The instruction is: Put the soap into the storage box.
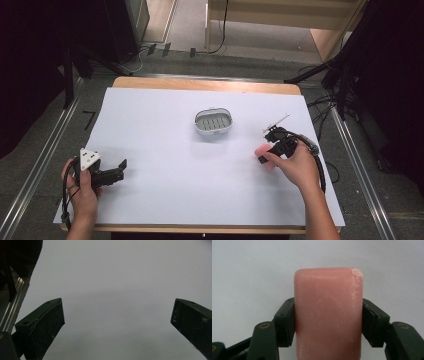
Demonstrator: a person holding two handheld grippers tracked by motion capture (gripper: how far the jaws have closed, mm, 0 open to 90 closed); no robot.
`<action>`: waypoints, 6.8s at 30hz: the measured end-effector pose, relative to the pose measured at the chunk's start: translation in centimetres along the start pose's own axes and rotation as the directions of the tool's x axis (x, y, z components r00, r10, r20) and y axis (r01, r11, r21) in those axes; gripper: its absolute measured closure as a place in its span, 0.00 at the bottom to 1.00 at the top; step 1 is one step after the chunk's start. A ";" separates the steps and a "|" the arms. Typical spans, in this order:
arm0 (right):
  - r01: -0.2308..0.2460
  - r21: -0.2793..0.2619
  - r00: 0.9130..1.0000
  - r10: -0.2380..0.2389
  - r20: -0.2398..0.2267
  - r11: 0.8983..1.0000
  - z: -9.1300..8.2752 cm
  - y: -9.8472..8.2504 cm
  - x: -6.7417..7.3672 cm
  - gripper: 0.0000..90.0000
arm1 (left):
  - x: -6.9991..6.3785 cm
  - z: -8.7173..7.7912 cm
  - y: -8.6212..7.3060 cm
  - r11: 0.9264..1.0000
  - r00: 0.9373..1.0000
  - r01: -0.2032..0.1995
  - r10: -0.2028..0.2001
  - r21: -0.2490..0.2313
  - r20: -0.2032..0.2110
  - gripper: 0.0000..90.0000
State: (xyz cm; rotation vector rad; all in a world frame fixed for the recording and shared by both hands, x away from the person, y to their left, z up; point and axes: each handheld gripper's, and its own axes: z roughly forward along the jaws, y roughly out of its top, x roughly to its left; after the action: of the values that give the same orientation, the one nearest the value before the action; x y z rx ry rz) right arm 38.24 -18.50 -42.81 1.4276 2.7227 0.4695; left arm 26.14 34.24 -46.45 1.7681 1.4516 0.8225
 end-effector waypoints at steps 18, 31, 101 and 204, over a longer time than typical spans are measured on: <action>0.176 -0.032 0.983 -0.177 -0.051 0.984 -0.5 2.9 0.9 0.43 | 0.0 0.0 0.0 1.000 1.000 0.002 -0.002 -0.001 0.006 0.00; 0.275 -0.030 0.959 -0.277 -0.065 0.961 -0.4 4.6 1.6 0.43 | 0.0 0.0 0.0 1.000 1.000 0.003 -0.002 -0.001 0.005 0.00; 0.647 -0.156 0.738 -0.665 -0.119 0.746 -0.9 12.0 5.9 0.43 | 0.1 0.0 0.0 1.000 1.000 0.006 -0.006 0.001 0.009 0.00; 0.396 -0.232 0.911 -0.411 -0.016 0.888 0.2 11.4 3.6 0.21 | 0.2 0.0 0.0 1.000 1.000 0.012 -0.012 0.001 0.013 0.00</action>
State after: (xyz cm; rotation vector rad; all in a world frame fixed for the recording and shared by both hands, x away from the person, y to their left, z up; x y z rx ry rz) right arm 45.33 -9.48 -39.42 0.7734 2.7951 0.7729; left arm 26.22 34.42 -46.45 1.7604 1.4538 0.8029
